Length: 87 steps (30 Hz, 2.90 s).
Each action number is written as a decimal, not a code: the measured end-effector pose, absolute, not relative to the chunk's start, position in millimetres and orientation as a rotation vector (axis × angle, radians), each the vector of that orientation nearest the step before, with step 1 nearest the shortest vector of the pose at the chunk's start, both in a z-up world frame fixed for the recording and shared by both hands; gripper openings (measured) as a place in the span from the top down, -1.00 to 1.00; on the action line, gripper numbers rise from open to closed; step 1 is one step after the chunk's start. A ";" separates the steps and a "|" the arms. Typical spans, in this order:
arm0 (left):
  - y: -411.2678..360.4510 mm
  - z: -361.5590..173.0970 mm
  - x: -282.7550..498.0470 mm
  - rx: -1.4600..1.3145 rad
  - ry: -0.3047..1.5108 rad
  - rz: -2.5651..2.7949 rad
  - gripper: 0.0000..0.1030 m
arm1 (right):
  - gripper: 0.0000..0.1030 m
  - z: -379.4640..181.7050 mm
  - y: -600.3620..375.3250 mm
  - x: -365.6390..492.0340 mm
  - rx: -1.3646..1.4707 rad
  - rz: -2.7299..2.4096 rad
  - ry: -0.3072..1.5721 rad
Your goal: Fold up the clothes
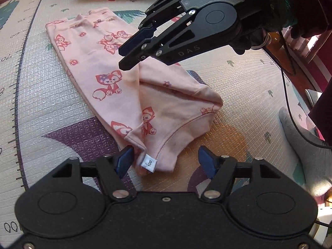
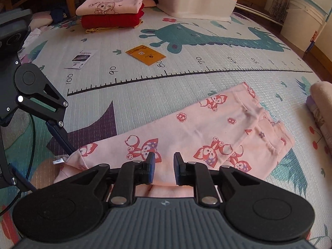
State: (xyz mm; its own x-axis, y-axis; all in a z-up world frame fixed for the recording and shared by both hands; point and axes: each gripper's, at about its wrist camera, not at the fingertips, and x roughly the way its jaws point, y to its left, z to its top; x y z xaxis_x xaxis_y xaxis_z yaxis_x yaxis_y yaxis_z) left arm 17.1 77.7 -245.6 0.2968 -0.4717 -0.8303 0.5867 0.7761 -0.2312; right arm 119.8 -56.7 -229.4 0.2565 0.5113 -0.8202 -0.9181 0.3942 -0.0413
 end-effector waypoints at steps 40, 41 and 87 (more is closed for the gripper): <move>46.7 -244.0 -9.2 0.568 0.846 -0.870 -0.48 | 0.37 -192.1 -170.2 48.0 -0.840 1.195 0.774; 47.4 -241.6 -13.8 0.617 0.824 -0.877 -0.48 | 0.37 -201.0 -168.1 39.5 -0.838 1.190 0.754; 36.5 -266.5 -47.9 1.043 0.559 -0.855 -0.41 | 0.87 -221.1 -150.5 77.0 -0.521 1.245 0.882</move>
State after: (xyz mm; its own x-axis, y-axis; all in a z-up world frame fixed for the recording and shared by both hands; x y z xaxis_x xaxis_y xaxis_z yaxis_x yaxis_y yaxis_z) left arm -47.9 36.5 -266.5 0.5642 -0.3389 -0.7529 0.8256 0.2411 0.5102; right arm 77.0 -150.5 -221.1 0.0671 0.5874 -0.8065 -0.9556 0.2704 0.1174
